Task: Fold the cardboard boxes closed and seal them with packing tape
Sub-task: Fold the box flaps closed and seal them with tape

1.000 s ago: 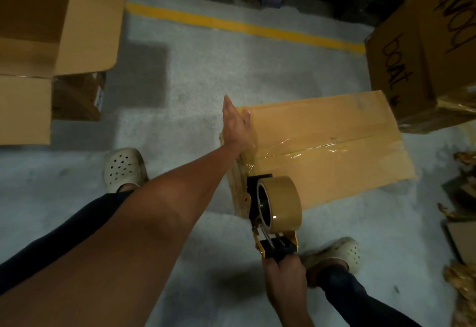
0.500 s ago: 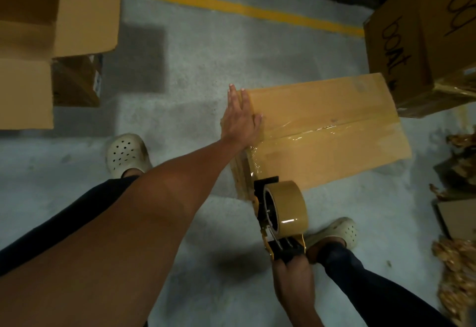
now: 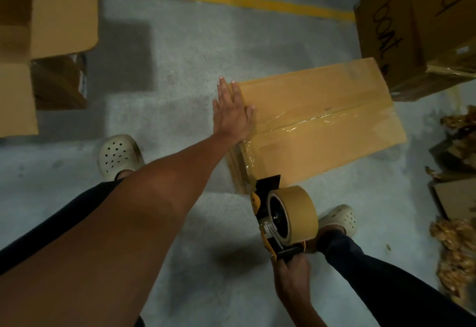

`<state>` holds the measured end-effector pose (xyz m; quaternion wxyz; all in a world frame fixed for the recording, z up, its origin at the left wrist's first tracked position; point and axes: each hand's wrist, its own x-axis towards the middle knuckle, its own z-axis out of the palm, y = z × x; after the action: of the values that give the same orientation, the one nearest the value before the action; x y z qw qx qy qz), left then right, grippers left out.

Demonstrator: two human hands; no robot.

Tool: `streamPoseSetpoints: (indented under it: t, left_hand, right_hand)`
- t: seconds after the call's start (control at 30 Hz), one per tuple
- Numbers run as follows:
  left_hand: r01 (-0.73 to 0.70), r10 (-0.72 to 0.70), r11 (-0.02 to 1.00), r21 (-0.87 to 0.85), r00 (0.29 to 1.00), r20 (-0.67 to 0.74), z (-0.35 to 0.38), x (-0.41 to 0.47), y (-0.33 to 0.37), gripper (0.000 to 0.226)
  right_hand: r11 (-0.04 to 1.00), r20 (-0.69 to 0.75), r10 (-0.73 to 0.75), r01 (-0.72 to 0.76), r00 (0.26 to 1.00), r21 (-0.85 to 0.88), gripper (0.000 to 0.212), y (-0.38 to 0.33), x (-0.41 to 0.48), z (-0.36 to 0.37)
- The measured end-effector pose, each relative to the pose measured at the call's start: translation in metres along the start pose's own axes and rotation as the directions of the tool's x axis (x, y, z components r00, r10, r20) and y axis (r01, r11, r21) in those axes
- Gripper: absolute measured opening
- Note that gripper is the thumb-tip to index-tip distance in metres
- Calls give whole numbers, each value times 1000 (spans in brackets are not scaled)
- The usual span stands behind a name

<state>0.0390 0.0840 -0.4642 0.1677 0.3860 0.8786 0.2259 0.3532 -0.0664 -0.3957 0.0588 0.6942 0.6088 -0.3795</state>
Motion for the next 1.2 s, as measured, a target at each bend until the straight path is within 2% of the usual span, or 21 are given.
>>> streamPoseSetpoints:
  t: [0.13,0.3,0.4,0.5,0.6,0.7,0.87,1.07,1.2]
  left_hand:
    - [-18,26,987,162,998,-50,-1,-4,7,69]
    - [-102,155,946,309,976,-153,-9,-14,14,37]
    - [-149,174,922,357,984,-40,-10,-30,15,48]
    - [-258,227,929,263,963,144,-10,-68,18,62]
    - [-317,268,931,180,930,253,-5,-114,21,73]
    - [-282,220,936,209,936,275,1,-131,24,78]
    - [-209,110,949,234,921,375,-7,-103,20,85]
    - [-187,32,945,269,870,492,-15,-99,27,95]
    - [-178,-1,940,290,850,526,-17,-96,30,97]
  right_hand:
    - [1000,22,1,-2,1000,7,21,3,3,-2]
    - [999,69,-1,-1,998,37,10,0,6,-7]
    - [994,101,-24,13,995,112,5,0,5,-13]
    - [990,79,-42,31,996,140,6,0,0,-17]
    - [983,50,-44,34,998,181,7,10,-5,-16]
    - [980,42,-54,45,998,193,7,19,-8,-18]
    - [963,47,-106,91,993,252,18,-7,-9,-31]
    - [985,104,-116,102,988,136,15,4,-3,-33]
    - [985,147,-108,86,983,150,19,7,-3,-31]
